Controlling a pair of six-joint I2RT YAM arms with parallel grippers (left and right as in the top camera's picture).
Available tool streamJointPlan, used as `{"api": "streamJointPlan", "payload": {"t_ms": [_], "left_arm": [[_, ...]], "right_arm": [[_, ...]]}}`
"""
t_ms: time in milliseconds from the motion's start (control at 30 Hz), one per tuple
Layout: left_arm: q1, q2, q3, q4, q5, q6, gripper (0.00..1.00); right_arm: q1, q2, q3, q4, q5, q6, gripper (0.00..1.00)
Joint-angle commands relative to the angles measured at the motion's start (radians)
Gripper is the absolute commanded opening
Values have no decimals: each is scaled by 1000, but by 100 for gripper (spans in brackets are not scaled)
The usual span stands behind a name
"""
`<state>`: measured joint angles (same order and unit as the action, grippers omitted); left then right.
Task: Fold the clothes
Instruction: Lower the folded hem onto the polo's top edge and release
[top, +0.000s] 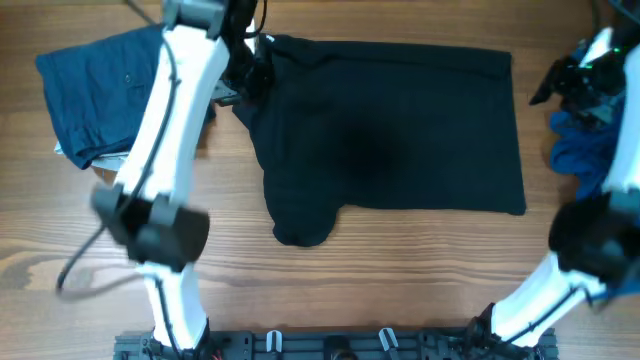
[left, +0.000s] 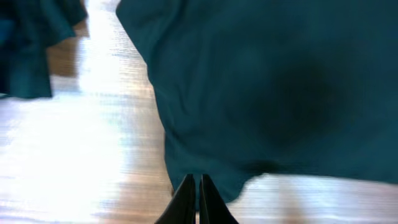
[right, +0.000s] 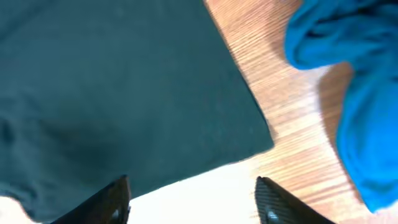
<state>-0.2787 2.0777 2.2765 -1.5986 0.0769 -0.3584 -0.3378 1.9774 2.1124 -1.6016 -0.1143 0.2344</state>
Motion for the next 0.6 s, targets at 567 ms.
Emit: {"api": "streamJointPlan", "payload": {"t_ms": [567], "left_arm": [[-3, -463, -1125, 671, 172, -227, 36]], "right_arm": [[-172, -364, -1016, 612, -68, 114, 71]]}}
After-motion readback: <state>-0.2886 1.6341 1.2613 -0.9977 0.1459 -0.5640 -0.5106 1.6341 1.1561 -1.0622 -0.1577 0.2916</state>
